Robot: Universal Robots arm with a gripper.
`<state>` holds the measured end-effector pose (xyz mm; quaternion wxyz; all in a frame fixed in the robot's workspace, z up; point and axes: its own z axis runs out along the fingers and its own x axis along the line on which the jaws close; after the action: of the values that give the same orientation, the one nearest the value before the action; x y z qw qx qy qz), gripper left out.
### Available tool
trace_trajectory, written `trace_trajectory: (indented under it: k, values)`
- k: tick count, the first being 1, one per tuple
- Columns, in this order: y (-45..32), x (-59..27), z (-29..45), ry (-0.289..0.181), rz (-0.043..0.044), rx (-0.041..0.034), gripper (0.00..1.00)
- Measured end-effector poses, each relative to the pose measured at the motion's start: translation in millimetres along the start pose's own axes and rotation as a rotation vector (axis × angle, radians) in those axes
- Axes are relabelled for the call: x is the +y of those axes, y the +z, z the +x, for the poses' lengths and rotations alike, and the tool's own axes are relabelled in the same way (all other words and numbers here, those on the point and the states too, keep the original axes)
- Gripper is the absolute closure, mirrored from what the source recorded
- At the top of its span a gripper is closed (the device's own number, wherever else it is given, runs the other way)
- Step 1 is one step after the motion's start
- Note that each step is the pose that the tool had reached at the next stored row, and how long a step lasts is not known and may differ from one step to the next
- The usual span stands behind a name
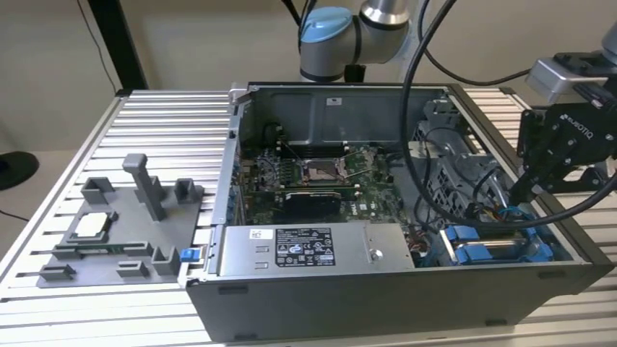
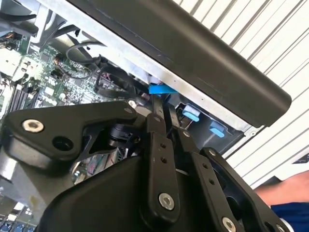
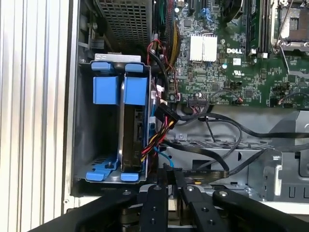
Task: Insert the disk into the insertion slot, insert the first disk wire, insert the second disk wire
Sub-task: 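Insert the second disk wire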
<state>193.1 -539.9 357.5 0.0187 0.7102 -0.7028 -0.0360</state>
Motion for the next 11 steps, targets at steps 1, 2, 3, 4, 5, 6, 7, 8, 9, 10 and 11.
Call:
trace_trajectory:
  k: [1,2,3,4,5,6,7,8,9,10,11]
  values:
    - [-2.6,0.6,0.4,0.0,0.0,-0.0002,0.0]
    - [-4.6,1.5,1.1,0.0,-0.0001,-0.0008,0.0]
    - [-5.7,2.9,2.1,0.0,-0.0002,-0.0016,0.0]
    - [-6.5,5.0,3.4,0.0,-0.0001,-0.0027,0.0]
    - [-6.9,7.4,4.9,0.0,-0.0001,-0.0034,0.0]
    - [-6.9,10.3,6.5,0.0,-0.0001,-0.0042,0.0]
    - [-6.7,13.6,8.1,0.0,0.0,-0.0052,0.0]
    - [-6.6,16.6,9.4,0.0,0.0003,-0.0064,0.0]
    - [-6.5,19.7,10.6,-0.001,0.001,-0.0078,0.0]
    - [-6.4,22.6,11.5,-0.001,0.002,-0.0094,0.0]
    - [-6.2,25.0,12.3,-0.001,0.0034,-0.0112,0.0]
